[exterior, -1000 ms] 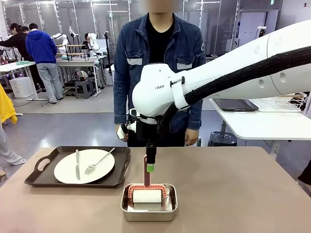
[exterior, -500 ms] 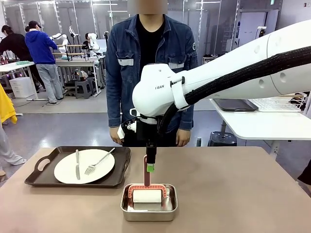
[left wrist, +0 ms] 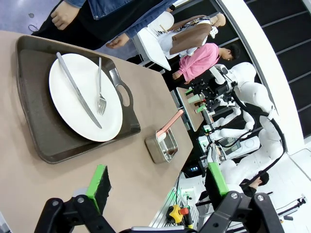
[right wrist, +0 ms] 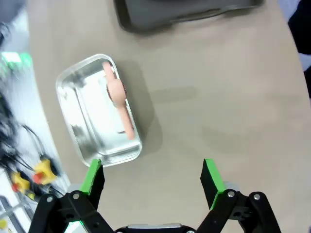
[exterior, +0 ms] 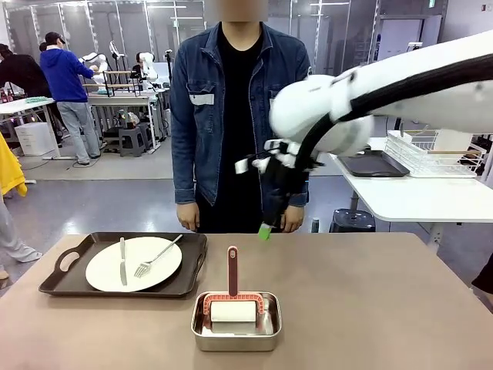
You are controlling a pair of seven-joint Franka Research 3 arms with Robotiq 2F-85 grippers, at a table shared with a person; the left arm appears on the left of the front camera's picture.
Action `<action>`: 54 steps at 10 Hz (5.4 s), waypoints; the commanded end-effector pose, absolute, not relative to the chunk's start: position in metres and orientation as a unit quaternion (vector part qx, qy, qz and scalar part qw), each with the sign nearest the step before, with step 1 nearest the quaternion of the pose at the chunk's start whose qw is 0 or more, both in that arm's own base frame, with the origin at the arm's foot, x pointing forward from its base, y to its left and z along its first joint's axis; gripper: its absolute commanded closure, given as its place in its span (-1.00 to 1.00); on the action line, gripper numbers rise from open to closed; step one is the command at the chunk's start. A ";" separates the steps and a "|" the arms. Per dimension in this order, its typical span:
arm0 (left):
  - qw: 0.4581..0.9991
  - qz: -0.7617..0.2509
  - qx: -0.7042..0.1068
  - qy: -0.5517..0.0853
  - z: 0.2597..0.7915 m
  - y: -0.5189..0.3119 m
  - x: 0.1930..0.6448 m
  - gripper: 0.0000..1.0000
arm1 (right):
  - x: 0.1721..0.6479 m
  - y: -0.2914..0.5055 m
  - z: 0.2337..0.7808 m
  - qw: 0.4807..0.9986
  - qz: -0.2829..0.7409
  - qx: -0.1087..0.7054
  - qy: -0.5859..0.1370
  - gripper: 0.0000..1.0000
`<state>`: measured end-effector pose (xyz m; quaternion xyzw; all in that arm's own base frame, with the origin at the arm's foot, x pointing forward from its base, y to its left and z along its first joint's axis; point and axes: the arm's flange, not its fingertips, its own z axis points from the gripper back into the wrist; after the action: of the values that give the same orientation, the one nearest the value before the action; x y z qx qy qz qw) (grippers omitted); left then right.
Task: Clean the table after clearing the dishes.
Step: When the right (or left) Handle tray is removed, use the right hand (or left hand) to clean the right (or left) side of the table with the Lint Roller.
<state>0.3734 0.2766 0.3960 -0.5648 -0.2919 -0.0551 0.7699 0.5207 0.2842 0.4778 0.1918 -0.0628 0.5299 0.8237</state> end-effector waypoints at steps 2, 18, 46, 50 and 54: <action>0.771 -0.062 -0.563 -0.292 0.397 0.278 0.370 -1.00 | 0.478 0.181 0.463 0.823 0.436 0.346 -0.119 -1.00; 0.771 -0.062 -0.563 -0.292 0.397 0.278 0.370 -1.00 | 0.477 -0.275 0.354 0.790 0.139 0.581 -0.137 -1.00; 0.787 -0.083 -0.537 -0.292 0.413 0.266 0.384 -1.00 | 0.462 -0.284 0.337 0.774 0.151 0.592 -0.169 -1.00; 0.811 -0.126 -0.493 -0.287 0.451 0.172 0.410 -1.00 | 0.462 -0.284 0.337 0.774 0.151 0.592 -0.169 -1.00; 0.833 -0.193 -0.450 -0.258 0.482 0.061 0.439 -1.00 | 0.462 -0.284 0.337 0.774 0.151 0.592 -0.169 -1.00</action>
<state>0.4408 0.0737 0.4828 -0.4665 -0.2638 -0.1918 0.8222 0.4652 -0.2863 0.3367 0.5929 -0.1625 0.1434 0.7755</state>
